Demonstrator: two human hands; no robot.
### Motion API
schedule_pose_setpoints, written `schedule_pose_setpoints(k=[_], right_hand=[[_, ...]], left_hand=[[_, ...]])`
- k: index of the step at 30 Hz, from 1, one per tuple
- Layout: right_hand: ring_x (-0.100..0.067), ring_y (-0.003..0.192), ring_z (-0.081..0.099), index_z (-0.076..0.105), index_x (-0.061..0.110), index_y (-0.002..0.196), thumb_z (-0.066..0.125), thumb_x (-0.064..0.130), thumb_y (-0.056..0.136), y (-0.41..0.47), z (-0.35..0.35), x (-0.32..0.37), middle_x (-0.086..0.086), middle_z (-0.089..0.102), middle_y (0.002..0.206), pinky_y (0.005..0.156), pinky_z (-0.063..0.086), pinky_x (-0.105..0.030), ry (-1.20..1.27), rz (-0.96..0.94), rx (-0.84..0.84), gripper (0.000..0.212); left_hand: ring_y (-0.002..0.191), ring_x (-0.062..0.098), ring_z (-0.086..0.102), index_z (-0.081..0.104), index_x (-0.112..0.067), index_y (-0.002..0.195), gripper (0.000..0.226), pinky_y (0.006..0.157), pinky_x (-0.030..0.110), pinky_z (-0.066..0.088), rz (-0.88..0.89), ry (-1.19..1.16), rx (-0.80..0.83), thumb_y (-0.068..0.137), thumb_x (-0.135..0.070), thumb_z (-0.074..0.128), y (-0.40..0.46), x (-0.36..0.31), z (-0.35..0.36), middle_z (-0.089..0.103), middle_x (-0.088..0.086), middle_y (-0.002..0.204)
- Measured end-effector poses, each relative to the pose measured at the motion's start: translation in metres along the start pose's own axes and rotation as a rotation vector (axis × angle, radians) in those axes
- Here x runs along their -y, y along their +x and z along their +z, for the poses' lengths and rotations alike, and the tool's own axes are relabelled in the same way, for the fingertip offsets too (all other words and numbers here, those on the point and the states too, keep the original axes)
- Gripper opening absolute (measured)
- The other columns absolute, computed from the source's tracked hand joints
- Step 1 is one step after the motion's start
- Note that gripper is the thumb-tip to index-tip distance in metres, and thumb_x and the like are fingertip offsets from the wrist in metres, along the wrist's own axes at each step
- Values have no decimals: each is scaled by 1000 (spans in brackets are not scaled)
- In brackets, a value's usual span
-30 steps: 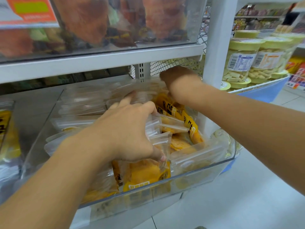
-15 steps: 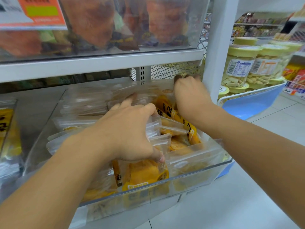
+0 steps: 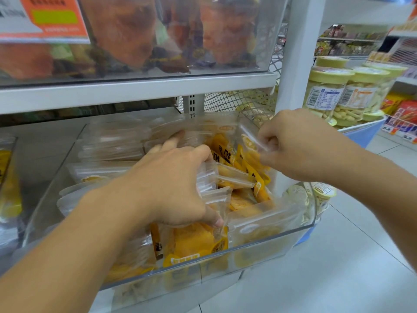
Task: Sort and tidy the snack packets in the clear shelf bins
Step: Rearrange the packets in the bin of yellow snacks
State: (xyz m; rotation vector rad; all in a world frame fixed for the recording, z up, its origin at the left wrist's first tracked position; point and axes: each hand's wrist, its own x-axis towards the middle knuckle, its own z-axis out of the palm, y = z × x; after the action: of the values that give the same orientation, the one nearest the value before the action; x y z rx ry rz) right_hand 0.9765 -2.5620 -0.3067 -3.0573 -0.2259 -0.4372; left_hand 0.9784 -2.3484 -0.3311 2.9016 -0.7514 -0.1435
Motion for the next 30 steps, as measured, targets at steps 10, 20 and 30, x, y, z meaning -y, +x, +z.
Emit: schedule_pose_setpoints(k=[10, 20, 30], right_hand=[[-31, 88, 68, 76, 20, 105, 49, -10, 82, 58, 30, -1, -11, 73, 96, 81, 57, -41, 152, -100, -161, 46], [-26, 91, 57, 58, 13, 89, 63, 21, 97, 110, 49, 9, -3, 54, 85, 74, 46, -27, 54, 11, 210, 12], [-27, 99, 57, 57, 5, 116, 67, 30, 94, 66, 20, 17, -10, 57, 109, 73, 45, -31, -35, -44, 242, 34]], left_hand=[[149, 21, 13, 34, -48, 133, 101, 116, 45, 28, -18, 21, 4, 48, -86, 73, -1, -2, 0, 44, -12, 147], [146, 17, 15, 32, -52, 133, 99, 113, 43, 30, 1, 13, -3, 49, -86, 72, -2, -1, -1, 43, -19, 144], [147, 21, 16, 34, -54, 131, 95, 114, 43, 30, -11, 7, 6, 50, -84, 74, -4, -3, -3, 40, -9, 147]])
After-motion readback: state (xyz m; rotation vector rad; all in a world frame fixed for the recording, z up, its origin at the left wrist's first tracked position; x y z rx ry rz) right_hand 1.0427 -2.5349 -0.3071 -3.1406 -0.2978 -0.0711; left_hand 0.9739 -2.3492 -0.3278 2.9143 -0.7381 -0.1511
